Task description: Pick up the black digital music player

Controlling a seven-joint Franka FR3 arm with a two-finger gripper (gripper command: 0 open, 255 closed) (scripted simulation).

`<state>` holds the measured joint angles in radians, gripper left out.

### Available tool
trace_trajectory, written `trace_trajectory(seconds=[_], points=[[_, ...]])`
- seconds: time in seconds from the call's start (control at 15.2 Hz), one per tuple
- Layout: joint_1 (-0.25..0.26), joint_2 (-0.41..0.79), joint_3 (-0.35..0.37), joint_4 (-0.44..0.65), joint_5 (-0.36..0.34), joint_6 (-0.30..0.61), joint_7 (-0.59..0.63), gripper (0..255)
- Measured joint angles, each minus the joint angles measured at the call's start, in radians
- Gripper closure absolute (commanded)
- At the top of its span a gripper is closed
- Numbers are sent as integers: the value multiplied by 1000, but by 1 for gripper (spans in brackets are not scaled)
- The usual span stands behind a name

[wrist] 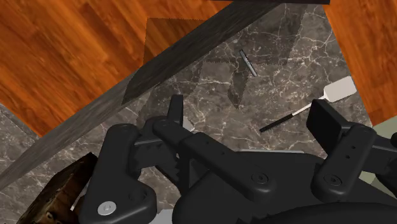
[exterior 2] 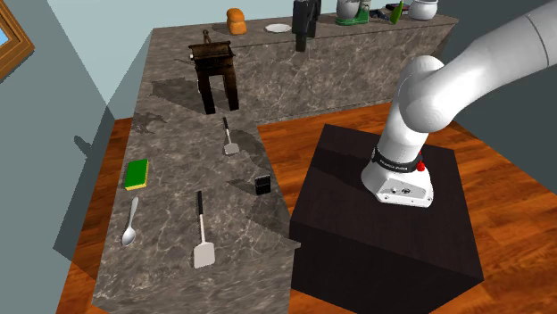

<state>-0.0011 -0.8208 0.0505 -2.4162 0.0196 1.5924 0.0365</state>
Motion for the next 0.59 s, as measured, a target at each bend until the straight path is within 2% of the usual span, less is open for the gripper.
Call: trace_trajectory(seconds=[0.2, 0.59], points=[[-3, 10, 11, -37, 13, 38, 26, 0], [-19, 111, 54, -140, 67, 205, 139, 0]])
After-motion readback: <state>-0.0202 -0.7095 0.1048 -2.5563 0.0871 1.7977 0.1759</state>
